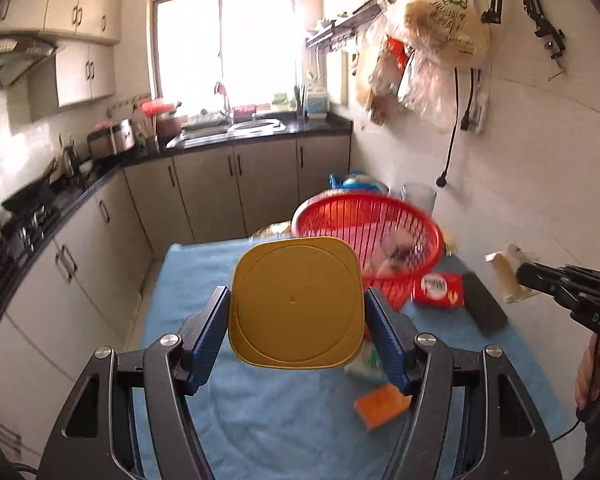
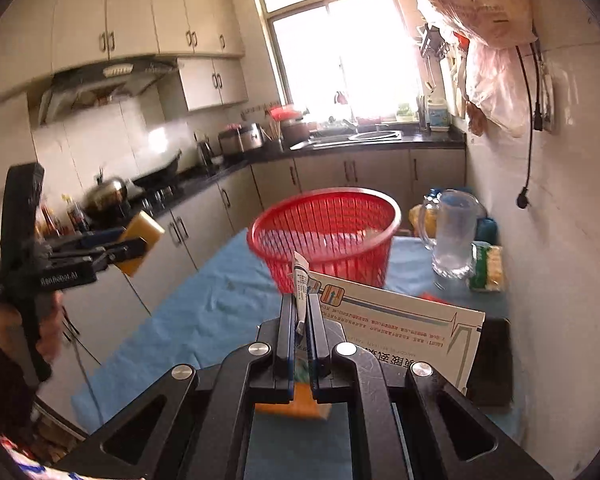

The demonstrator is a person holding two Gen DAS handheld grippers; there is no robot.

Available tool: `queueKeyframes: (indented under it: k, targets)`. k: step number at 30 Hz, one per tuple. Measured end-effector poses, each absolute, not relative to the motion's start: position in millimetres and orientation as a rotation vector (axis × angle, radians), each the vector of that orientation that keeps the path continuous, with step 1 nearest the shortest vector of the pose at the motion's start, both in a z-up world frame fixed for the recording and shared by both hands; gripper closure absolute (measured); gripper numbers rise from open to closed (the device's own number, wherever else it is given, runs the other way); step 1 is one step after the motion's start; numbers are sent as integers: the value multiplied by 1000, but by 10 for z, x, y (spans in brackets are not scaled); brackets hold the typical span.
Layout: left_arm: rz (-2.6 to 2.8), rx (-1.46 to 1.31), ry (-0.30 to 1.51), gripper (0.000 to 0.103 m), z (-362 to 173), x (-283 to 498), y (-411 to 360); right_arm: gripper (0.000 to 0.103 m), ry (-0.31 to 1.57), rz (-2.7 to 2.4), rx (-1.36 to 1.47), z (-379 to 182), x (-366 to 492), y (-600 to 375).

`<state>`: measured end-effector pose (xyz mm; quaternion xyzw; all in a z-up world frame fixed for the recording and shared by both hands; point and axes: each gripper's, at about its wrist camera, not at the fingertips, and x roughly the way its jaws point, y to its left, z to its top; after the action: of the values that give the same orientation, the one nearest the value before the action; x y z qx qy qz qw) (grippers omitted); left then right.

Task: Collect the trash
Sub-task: 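Open both tools over the red basket to drop the lid and white box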

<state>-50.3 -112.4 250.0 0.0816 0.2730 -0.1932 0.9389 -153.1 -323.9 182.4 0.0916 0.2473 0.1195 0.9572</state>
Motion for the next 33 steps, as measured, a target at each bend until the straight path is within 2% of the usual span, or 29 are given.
queueKeyframes:
  k: [11, 20, 27, 29, 31, 33]
  targets:
    - [-499, 88, 573, 36, 2775, 276, -1740, 97, 456, 352, 454, 2132, -444, -3585]
    - [-551, -28, 641, 36, 2564, 842, -1945, 97, 498, 432, 643, 1978, 303, -3696]
    - [-563, -46, 655, 36, 2435, 898, -1912, 94, 536, 457, 737, 1724, 665, -3778]
    - [-571, -46, 656, 32, 2406, 897, -1887, 93, 538, 451, 750, 1685, 714, -3795]
    - [-570, -60, 647, 28, 2389, 876, -1830, 73, 539, 440, 761, 1668, 717, -3798]
    - [-572, -76, 641, 26, 2387, 850, -1776, 60, 533, 431, 762, 1683, 714, -3816]
